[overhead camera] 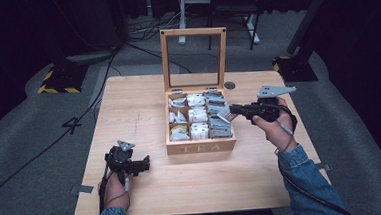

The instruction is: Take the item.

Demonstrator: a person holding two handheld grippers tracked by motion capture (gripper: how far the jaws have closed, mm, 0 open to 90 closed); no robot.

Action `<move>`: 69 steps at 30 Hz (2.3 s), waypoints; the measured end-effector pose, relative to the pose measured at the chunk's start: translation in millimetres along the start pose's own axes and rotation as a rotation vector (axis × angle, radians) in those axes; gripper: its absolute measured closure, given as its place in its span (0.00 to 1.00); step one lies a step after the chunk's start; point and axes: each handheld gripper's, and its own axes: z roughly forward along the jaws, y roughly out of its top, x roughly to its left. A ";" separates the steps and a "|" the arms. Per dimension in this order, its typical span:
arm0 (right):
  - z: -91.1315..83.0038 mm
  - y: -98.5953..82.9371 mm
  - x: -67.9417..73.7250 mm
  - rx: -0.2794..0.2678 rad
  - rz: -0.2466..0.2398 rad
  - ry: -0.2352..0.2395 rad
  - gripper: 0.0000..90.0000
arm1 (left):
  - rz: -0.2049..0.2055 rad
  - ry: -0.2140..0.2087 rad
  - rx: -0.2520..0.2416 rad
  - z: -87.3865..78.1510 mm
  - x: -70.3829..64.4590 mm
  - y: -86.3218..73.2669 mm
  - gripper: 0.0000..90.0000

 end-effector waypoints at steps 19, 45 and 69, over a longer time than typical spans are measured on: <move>-33.5 -7.8 -33.0 -0.021 0.064 -0.112 1.00 | -0.001 -0.001 0.000 0.0 0.0 0.0 0.00; -25.7 -43.7 -77.3 0.063 0.171 -0.217 1.00 | 0.000 0.000 0.000 0.0 0.0 0.0 0.00; -3.9 -76.5 -95.2 0.226 0.257 -0.275 1.00 | -0.001 -0.001 0.000 0.0 0.0 0.0 0.00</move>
